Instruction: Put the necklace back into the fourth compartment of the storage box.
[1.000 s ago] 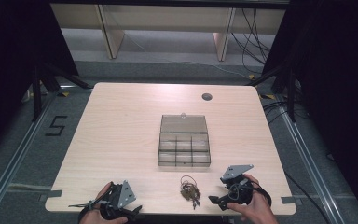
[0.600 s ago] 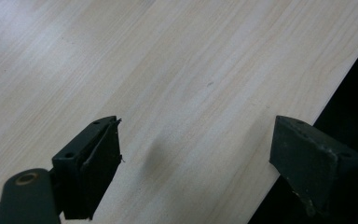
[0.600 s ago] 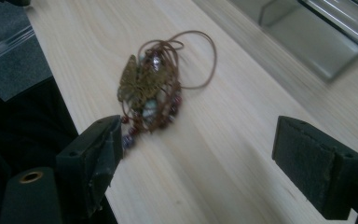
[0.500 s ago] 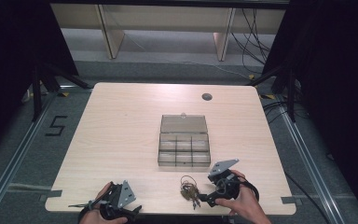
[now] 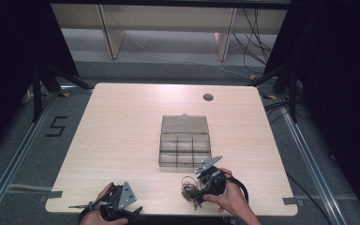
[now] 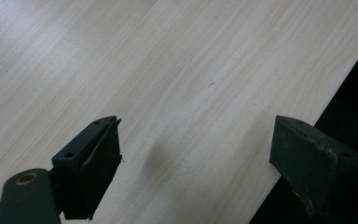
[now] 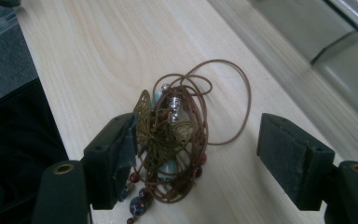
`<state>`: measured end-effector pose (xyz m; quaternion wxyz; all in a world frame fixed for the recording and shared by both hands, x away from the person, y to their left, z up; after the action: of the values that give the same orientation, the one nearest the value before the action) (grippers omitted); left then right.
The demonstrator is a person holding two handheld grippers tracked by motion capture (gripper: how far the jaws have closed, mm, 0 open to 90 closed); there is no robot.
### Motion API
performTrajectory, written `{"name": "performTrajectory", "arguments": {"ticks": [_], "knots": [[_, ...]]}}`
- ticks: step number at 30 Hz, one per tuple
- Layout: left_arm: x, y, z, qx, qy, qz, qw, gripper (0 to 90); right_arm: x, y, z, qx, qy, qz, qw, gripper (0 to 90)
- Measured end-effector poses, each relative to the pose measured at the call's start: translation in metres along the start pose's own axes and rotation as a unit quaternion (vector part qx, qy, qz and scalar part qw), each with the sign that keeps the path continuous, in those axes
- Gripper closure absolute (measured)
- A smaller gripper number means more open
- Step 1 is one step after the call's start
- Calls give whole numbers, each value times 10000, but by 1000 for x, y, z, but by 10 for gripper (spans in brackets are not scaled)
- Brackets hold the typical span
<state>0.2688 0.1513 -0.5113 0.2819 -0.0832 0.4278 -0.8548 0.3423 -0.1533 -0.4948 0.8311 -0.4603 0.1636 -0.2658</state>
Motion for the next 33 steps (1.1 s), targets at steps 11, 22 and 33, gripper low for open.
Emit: {"name": "performTrajectory", "arguments": {"ticks": [11,22,33], "knots": [[0,0,0,5,5,2,10000,157,-9,10,7,-202,-360,163,9990,556],[-1,-1,0,40,-6,-24,10000,157,-21,6,18,-115,-1010,317,9943,799],[-3,-3,0,33,-3,46,10000,157,-23,-10,39,-45,-1535,264,9878,853]]}}
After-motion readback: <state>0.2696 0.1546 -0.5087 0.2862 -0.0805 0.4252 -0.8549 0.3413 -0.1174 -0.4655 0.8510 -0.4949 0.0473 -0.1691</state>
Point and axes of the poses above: each handheld gripper's, and its own axes: y roughly forward along the jaws, z roughly out of its top, x roughly to its right, the point moved 1 cm from there along y, roughly forward along the jaws, and after that the axes turned 8 degrees about -z, right-handed, at the moved point
